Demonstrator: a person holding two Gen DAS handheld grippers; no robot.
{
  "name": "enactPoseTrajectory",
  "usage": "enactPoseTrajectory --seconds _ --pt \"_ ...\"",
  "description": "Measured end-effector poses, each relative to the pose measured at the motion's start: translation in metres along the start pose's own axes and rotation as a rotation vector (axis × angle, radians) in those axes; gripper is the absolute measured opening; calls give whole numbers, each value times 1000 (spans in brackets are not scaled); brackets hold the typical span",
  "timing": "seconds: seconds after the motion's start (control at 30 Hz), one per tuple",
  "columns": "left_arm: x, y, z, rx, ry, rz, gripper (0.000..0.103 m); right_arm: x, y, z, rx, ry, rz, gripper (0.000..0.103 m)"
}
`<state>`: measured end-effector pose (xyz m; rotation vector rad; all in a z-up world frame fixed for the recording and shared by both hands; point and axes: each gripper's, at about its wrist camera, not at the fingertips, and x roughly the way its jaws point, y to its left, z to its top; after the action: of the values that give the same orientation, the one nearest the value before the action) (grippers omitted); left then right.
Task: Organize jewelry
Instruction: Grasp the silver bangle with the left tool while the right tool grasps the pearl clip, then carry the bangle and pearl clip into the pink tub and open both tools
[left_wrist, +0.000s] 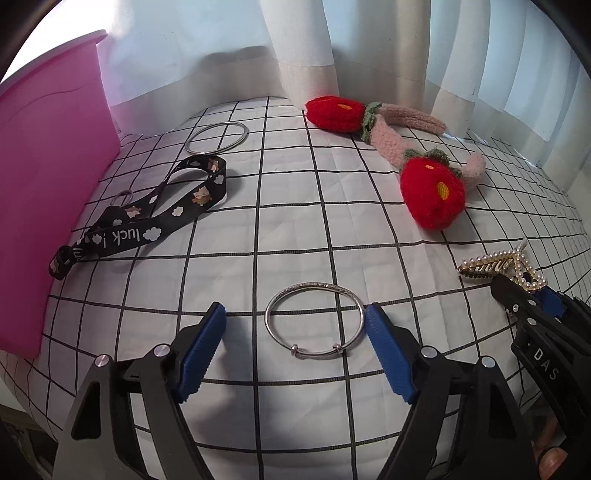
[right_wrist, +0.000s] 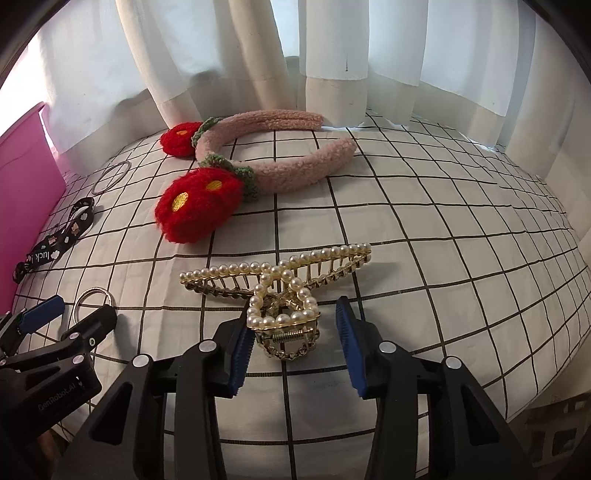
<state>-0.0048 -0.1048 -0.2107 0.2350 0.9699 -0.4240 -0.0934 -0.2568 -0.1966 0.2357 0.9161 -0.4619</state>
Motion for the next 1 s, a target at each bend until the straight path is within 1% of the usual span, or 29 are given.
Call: enactPoseTrajectory --seconds 0.03,0.07,0.3,0.63,1.0 --pt "-2 -1 0 9 -7 -5 54 0 -1 0 1 0 2 32" --pt "-2 -3 1 18 -10 -4 54 0 -1 0 0 0 3 32" --pt "-4 3 3 7 2 -10 53 -6 -3 0 -4 -25 17 31" --pt "-22 10 9 7 -44 -5 53 -13 -3 2 -8 -35 44 31" --pt "-40 16 21 -21 -64 -13 53 -28 -4 9 -22 -67 72 31"
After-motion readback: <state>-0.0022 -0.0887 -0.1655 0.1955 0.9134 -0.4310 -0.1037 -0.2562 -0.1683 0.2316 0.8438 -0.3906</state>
